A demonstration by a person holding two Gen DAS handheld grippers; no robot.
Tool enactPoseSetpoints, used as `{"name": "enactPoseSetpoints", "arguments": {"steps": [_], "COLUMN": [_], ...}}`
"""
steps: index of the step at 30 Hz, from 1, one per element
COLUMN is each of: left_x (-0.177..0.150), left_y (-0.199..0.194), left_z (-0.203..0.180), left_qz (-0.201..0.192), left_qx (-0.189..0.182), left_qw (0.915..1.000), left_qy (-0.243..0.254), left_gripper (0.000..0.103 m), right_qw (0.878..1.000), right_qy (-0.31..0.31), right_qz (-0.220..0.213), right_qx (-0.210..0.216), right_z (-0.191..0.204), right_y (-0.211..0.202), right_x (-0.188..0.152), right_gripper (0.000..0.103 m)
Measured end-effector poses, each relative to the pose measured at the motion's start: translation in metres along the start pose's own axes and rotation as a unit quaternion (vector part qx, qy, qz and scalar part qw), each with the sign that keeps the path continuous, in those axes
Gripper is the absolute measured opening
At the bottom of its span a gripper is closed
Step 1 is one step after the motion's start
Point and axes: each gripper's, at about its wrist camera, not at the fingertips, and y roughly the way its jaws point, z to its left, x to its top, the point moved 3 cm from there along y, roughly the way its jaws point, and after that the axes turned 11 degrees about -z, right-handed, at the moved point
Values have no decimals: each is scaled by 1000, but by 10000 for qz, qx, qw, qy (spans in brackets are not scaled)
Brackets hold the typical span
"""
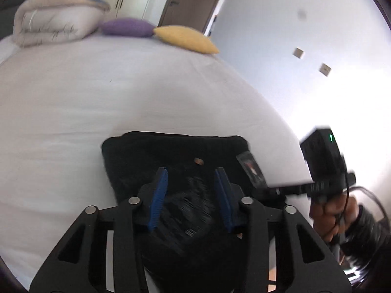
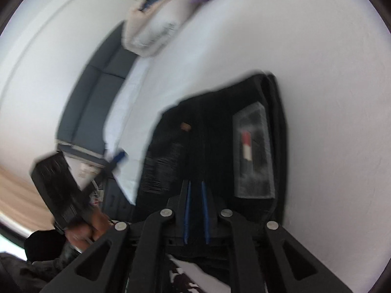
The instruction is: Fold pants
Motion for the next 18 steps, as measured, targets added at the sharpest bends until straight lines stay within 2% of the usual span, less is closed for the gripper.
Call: {"name": "enactPoseSetpoints", "arguments": {"steps": [1,3,6,7,12,18], "left_x": [3,9,3,0,-25,-70], "left_y": [9,26,44,45,26,-12], "left_z": [14,42,66,69,61,30], "left_qz": [110,357,555,557,496,291], "left_qx": [1,51,252,266,445,597], "left_qw": [9998,9982,9963,9961,9973,9975], "left_qy": [-161,-480,-611,-623,-311,235], "left_gripper": [31,24,11,11,11,11], "right_qw": [9998,9989,9990,9991,9988,9984], "right_qy": [174,442,395,374,375,291], "right_qz": [-20,-123,-194,-201,-297,-480], "right_qx": [-26,69,-27,-49,-46,-36], "right_z": [-10,-21,-22,-21,-21,-25], "right_y": [2,-1,-4,-3,1,-2], "right_x": [-1,0,-2,-2,-3,-10], "right_gripper": [0,0,0,0,0,0]}}
